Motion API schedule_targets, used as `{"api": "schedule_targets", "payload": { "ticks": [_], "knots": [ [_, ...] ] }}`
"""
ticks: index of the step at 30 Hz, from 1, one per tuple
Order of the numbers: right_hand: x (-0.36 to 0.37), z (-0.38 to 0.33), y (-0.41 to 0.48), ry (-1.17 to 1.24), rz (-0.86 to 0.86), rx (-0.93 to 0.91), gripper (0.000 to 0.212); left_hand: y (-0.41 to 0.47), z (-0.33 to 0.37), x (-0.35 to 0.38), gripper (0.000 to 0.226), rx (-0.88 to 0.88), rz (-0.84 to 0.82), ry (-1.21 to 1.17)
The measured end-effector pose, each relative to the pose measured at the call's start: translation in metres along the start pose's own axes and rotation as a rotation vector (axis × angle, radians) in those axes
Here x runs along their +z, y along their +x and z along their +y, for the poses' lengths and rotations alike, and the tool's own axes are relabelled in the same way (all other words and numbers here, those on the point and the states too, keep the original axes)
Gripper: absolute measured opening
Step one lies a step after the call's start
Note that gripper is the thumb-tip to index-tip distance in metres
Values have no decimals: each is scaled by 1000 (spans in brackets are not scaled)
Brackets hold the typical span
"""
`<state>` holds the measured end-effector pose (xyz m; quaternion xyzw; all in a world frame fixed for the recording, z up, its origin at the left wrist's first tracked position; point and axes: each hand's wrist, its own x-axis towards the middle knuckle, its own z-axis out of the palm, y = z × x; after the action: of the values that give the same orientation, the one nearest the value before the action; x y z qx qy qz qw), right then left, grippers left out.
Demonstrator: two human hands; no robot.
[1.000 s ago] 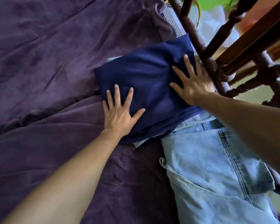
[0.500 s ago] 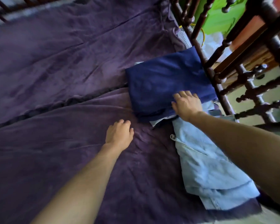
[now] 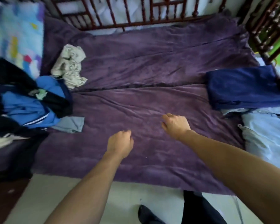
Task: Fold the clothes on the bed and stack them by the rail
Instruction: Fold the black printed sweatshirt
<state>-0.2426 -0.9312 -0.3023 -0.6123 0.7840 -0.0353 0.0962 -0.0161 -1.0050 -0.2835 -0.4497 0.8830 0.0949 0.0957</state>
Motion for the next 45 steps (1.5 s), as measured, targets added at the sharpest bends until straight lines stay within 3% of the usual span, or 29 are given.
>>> {"api": "schedule_targets", "payload": {
  "ticks": [8,16,29,38,41,45],
  "knots": [
    [-21,-182,47,13,47,-274,22,-88,-165,-38,20,-299,105,-96],
    [5,-308,139,-5,-21,-395,25,-87,-301,-46,27,-460,107,-93],
    [56,-460,301,65,-214,-326,33,19,-506,-61,26,-500,29,-223],
    [111,-573,376,107,-251,-212,46,101,-691,-53,33,-399,-21,-36],
    [127,-615,432,106,-234,-120,49,136,-755,-52,41,-269,52,129],
    [146,-660,520,167,-169,35,64,180,-835,-42,56,-253,85,211]
  ]
}}
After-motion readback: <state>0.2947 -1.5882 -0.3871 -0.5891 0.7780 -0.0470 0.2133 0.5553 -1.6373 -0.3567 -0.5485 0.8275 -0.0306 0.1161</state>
